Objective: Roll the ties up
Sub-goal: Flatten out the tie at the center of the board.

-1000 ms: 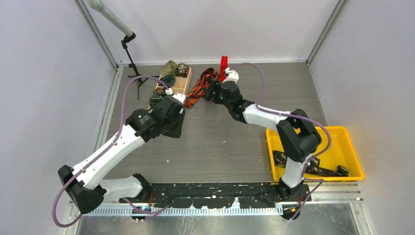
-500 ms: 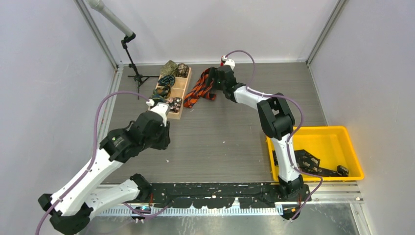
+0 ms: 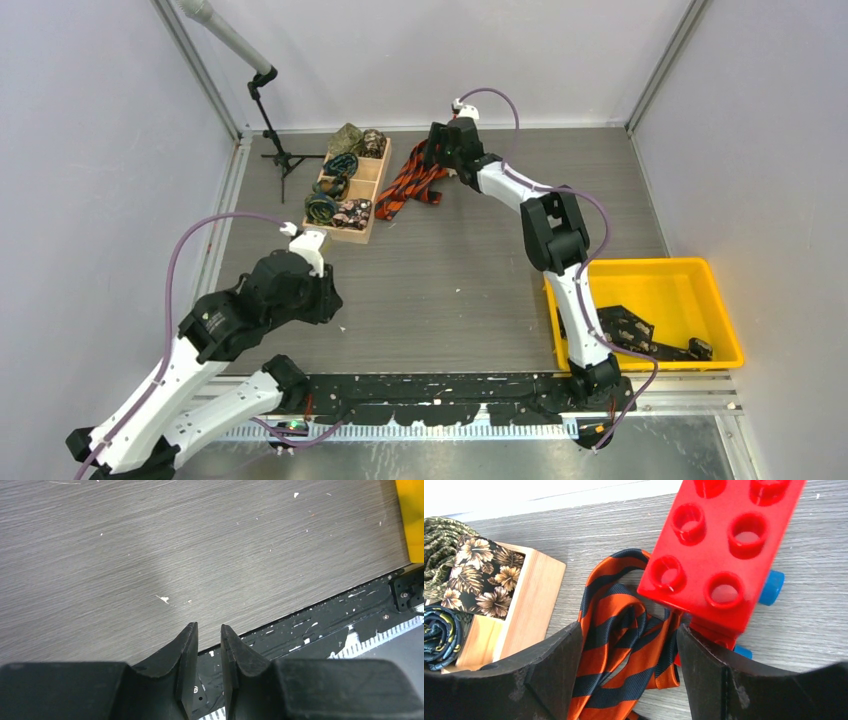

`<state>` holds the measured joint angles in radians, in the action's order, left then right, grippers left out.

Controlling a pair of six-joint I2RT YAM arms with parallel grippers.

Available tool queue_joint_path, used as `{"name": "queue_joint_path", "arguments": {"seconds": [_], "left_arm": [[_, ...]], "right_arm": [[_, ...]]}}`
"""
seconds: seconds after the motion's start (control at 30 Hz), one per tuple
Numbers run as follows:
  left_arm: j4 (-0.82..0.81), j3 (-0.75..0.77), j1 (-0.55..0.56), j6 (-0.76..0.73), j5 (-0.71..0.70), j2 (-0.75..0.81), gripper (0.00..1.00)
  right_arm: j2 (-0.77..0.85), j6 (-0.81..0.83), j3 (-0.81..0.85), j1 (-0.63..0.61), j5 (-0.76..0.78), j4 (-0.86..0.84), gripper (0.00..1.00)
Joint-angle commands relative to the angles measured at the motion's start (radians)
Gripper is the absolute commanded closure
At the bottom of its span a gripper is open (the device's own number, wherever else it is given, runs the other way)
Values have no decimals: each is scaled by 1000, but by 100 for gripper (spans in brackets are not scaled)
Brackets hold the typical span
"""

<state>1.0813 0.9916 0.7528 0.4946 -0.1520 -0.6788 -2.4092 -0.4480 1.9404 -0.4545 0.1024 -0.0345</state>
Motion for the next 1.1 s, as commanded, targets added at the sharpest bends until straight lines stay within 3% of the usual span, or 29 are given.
{"name": "queue_joint_path", "arguments": {"seconds": [0.0, 0.47, 0.67, 1.07], "left_arm": [[-54, -42, 0, 21, 17, 56, 75], [-60, -96, -1, 54, 15, 134, 78], [-64, -103, 0, 58, 12, 127, 78], [-81, -115, -1, 52, 3, 107, 78]], "right_arm": [[-35, 23, 58, 3, -37, 48, 27], [-124, 44, 179, 21, 24, 171, 26], [-70, 110, 148, 25, 47, 163, 26], [156, 78, -57, 52, -21, 103, 25]]}}
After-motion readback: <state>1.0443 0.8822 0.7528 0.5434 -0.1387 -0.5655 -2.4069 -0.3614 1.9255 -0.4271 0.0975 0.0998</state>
